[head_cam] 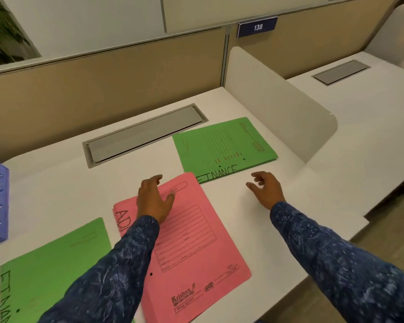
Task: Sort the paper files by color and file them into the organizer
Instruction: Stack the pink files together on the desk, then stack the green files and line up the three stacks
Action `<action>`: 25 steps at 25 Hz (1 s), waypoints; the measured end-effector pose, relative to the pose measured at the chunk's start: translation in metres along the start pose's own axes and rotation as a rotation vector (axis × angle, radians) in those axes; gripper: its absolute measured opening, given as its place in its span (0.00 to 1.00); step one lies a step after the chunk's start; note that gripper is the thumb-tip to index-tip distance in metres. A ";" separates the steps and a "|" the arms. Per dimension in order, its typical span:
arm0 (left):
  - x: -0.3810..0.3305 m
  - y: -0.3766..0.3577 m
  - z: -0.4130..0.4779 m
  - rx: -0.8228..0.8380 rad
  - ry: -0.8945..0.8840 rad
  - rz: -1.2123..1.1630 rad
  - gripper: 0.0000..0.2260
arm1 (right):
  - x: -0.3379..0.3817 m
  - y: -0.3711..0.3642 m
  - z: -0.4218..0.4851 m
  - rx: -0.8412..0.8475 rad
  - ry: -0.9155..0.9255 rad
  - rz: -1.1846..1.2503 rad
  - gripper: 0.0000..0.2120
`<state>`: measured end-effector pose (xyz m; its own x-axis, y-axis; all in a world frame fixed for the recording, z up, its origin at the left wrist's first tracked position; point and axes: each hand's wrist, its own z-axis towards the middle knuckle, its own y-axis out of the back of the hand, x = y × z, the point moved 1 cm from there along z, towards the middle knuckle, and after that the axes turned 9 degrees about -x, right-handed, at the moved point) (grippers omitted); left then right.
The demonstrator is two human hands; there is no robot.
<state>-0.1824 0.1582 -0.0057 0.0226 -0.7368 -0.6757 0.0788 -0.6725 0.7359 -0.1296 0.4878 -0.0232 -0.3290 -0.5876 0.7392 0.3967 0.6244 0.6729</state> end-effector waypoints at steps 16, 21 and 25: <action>-0.052 -0.084 0.117 0.234 0.209 -0.040 0.26 | -0.040 0.014 0.167 0.042 -0.383 -0.170 0.34; -0.052 -0.096 0.110 0.216 0.191 0.033 0.26 | -0.039 0.020 0.184 0.084 -0.423 -0.008 0.21; -0.053 -0.100 0.108 0.195 0.176 0.021 0.27 | -0.029 0.028 0.195 0.148 -0.405 0.090 0.16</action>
<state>-0.2991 0.2564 -0.0388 0.1961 -0.7384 -0.6452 -0.1163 -0.6708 0.7324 -0.2759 0.6225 -0.0201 -0.6198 -0.2972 0.7263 0.3219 0.7478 0.5807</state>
